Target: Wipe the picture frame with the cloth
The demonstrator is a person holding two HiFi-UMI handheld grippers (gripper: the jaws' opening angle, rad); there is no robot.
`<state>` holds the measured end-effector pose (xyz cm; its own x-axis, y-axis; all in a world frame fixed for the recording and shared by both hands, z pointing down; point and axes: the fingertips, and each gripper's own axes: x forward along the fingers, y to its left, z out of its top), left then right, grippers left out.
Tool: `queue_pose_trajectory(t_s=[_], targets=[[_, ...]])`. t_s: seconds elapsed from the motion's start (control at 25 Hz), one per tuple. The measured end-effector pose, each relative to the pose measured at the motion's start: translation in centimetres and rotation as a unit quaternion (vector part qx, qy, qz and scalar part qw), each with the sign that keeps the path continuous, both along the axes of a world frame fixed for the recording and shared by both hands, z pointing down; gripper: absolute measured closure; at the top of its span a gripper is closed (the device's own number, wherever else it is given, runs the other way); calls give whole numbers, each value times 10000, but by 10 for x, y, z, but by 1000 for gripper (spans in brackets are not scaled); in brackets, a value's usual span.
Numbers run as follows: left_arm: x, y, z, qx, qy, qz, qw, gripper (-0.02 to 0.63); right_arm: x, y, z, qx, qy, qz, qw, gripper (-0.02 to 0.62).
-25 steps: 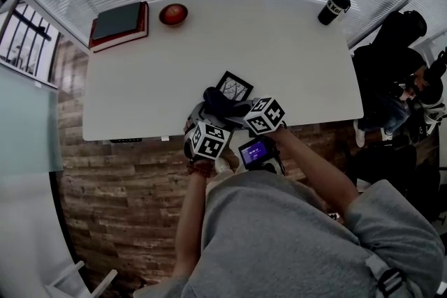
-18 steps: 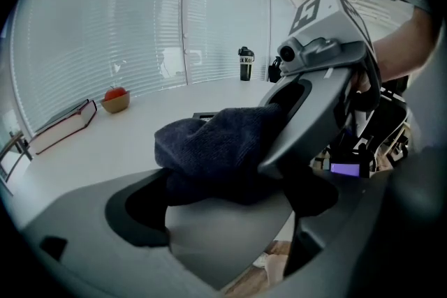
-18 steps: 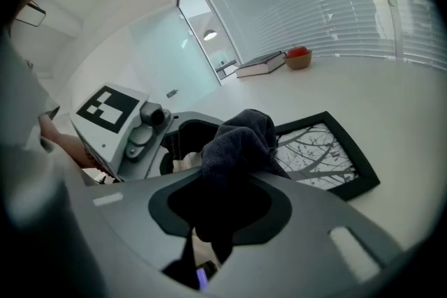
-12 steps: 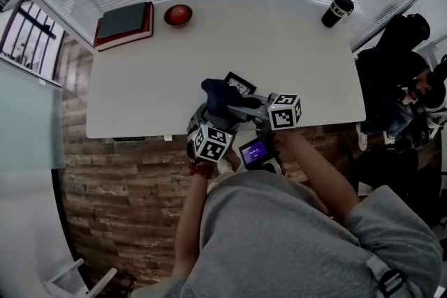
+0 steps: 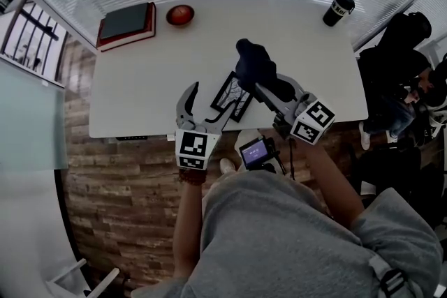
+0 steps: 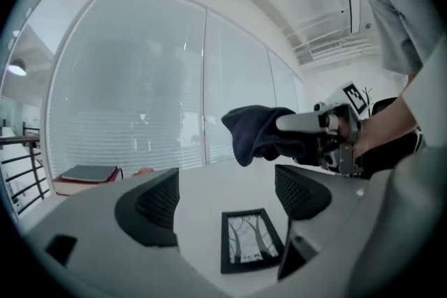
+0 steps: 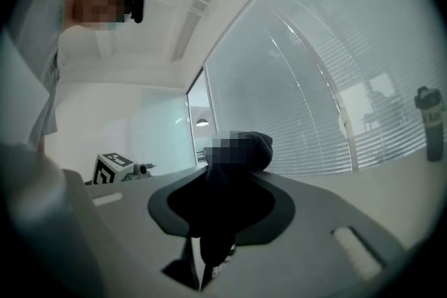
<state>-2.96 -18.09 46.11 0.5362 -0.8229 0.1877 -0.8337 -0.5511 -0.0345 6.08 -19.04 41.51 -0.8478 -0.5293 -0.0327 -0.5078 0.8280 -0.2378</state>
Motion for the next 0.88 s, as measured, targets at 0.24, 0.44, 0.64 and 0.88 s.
queue_pose_trajectory(t_s=[0.24,0.44,0.64,0.88], targets=[[-11,6,-71,1044,495,-361,9926,261,-1,21,-46,762,-130,294,9966,497],[-11,14,-91,1483,530,-491,9863,313,-4,34,-59,991,-258,531,9933,497],[-14,19,-89,1546,604,-701,9836,356,-11,40,-49,1015,2,595,9931,497],[-8,25,-79,1649,155,-580,9845,410,-12,39,-34,876,92,612,9942,497]])
